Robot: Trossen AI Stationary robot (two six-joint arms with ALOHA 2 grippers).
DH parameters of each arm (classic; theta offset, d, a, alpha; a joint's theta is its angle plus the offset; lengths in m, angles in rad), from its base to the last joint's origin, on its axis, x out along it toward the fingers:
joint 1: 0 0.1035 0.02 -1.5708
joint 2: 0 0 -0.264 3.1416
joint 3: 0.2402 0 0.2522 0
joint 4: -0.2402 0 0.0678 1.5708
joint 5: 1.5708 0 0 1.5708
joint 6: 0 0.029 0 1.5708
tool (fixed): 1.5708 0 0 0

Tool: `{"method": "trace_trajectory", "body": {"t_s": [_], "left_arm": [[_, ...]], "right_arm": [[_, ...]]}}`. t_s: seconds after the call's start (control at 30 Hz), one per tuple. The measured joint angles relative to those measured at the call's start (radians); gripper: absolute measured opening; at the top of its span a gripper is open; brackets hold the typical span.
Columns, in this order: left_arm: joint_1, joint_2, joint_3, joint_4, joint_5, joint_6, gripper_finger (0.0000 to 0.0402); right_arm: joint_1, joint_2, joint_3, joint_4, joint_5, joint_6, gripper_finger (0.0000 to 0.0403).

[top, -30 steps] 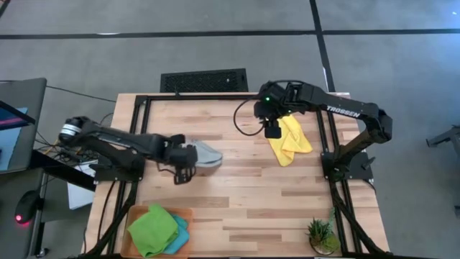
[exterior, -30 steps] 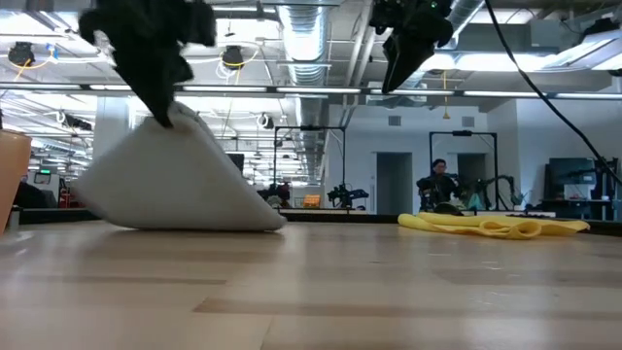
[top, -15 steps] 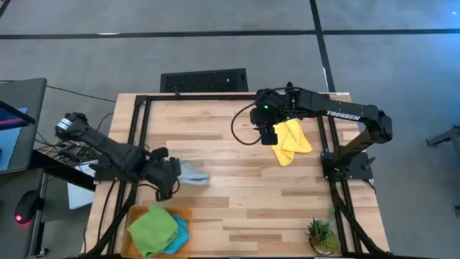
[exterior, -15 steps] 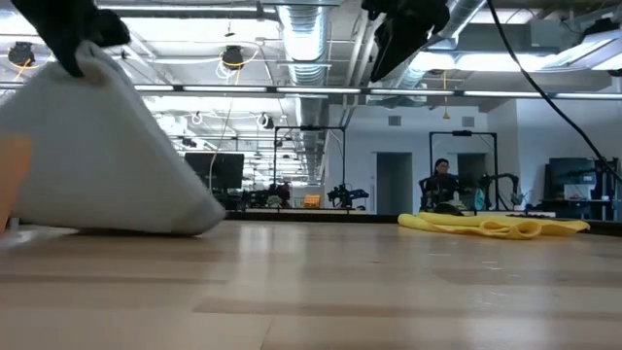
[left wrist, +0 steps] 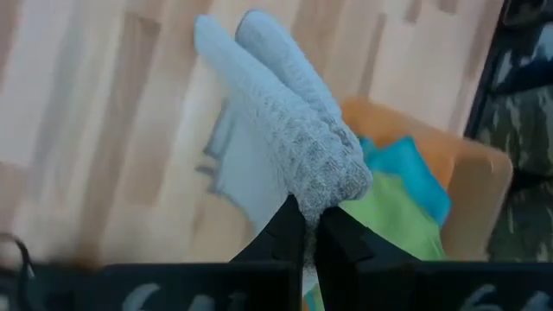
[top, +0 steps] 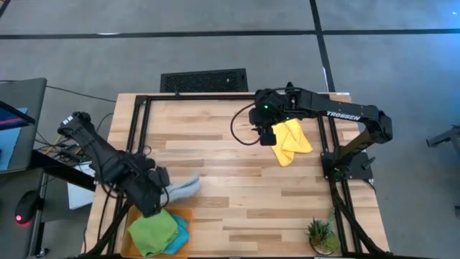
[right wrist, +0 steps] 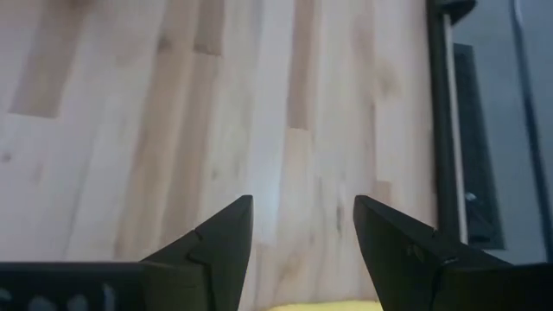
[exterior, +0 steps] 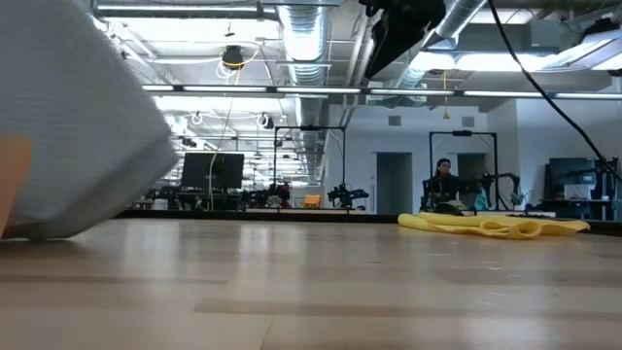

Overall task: Fold microfiber towels
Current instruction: Put the gray towel into the orange bin

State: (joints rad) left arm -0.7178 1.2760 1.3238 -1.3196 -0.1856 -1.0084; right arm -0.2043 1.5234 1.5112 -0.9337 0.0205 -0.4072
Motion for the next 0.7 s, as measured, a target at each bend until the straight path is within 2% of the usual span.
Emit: {"method": "trace_trajectory", "body": {"t_s": [0.3, 0.7], "left_arm": [[-0.127, 0.147, 0.108, -0.089, 0.129, -0.217, 0.0], [-0.225, 0.333, 0.366, -0.166, 0.106, -0.332, 0.0]], "right_arm": [[0.002, 0.0, 0.0, 0.0, -0.077, -0.001, 0.0226], [0.002, 0.0, 0.0, 0.015, -0.082, 0.016, 0.0226]]}}
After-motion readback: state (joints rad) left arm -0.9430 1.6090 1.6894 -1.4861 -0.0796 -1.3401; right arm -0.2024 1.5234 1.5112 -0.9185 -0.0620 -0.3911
